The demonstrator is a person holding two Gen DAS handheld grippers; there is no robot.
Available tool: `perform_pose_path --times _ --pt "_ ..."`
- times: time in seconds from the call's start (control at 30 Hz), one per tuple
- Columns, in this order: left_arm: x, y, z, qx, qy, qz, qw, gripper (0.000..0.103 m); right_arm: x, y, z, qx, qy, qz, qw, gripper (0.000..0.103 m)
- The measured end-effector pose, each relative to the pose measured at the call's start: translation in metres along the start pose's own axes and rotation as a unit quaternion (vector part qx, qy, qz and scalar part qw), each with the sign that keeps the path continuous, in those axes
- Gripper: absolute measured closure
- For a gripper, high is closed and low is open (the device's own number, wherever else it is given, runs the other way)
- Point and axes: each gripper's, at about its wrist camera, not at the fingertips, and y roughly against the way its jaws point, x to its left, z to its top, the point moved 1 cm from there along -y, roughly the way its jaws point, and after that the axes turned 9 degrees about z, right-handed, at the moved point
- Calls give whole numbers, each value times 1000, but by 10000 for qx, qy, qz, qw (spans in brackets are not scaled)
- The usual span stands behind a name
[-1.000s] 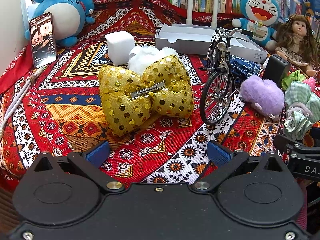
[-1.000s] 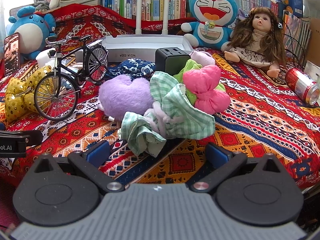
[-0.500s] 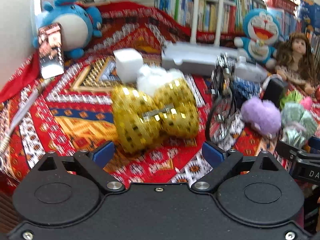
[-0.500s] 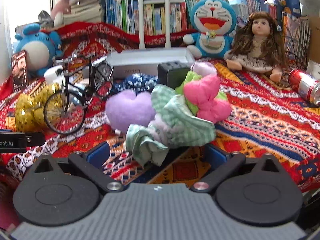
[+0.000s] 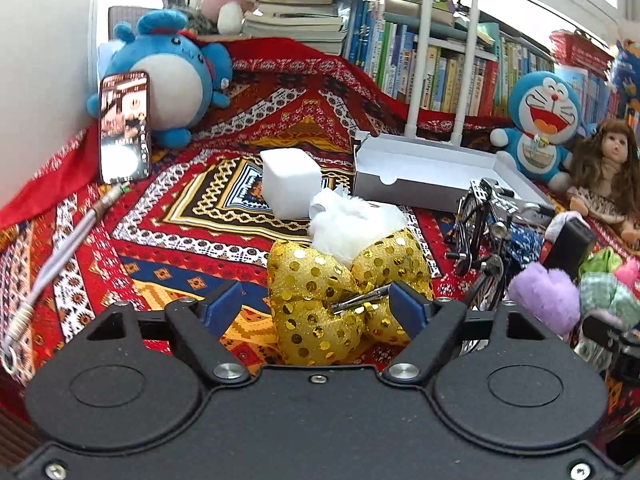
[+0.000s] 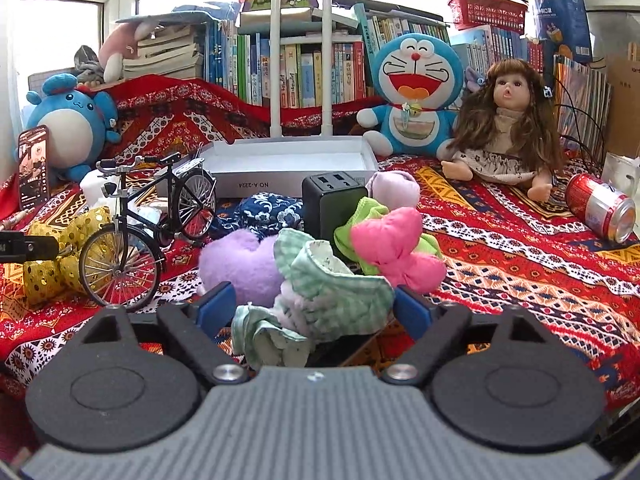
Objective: Organize soft objects
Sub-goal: 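Move the left tool to the gold sequined bow while the right tool approaches the green gingham cloth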
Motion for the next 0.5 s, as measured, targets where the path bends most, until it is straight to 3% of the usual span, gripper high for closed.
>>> perform_pose_path --times 0.13,0.27,0.5 --pt "1 -9 -1 150 120 -77 9998 31 0 -2 -1 62 -44 43 10000 17" --pt "3 -16 -5 328 230 -218 9990 44 3 -3 -4 135 -55 78 9999 22" --pt "7 -11 -7 285 354 -163 9988 69 8 -3 -7 236 -37 167 9996 28"
